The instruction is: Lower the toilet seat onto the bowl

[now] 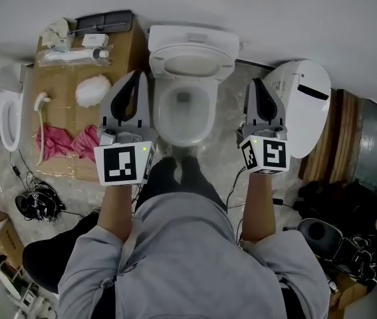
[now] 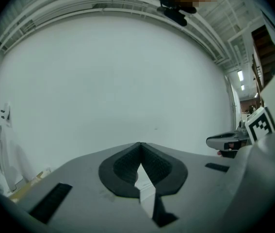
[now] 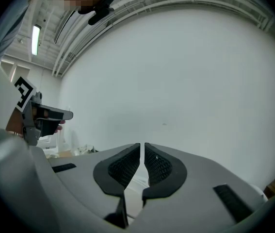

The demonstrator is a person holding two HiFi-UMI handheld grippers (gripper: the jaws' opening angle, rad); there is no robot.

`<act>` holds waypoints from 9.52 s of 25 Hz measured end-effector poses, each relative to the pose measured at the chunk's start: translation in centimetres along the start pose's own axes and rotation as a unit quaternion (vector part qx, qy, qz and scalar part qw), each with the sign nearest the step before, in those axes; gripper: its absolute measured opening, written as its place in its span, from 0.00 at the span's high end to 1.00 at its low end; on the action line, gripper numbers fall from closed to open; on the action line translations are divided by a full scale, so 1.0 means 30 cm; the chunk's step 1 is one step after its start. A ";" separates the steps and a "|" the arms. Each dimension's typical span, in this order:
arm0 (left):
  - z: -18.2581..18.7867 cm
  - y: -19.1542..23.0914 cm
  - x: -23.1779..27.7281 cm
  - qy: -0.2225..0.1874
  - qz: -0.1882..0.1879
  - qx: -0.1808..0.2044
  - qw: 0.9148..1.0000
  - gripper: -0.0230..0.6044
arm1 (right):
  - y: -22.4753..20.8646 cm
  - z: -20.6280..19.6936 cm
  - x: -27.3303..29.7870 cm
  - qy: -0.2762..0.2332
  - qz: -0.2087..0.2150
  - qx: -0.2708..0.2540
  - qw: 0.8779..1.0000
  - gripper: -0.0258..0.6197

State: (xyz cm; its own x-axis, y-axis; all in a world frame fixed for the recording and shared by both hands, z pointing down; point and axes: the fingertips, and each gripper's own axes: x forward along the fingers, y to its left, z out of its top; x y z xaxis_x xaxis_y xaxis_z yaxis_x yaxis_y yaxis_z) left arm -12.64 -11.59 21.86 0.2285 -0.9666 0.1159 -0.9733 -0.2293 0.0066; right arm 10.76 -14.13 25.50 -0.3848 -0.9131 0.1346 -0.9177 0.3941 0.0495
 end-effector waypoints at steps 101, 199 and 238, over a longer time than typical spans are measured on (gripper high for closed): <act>-0.515 0.044 0.042 0.106 0.041 -0.024 0.993 0.96 | 0.075 -0.811 0.207 0.187 0.126 -0.034 0.974 0.71; -0.794 -0.033 -0.173 0.162 0.006 -0.028 0.986 0.97 | 0.462 -1.685 -0.560 0.469 0.245 -0.130 0.839 0.91; -0.400 -0.144 -0.106 0.080 -0.020 -0.018 0.996 0.96 | 0.530 -1.033 -0.483 0.397 0.372 -0.021 0.839 0.96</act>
State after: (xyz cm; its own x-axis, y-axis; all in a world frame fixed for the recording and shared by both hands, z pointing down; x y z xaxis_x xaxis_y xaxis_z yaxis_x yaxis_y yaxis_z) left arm -9.40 -6.17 33.38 0.2646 -0.9251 0.2724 -0.9641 -0.2609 0.0506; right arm 4.78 8.61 55.01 -0.6467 -0.0626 0.7602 -0.4423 0.8428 -0.3069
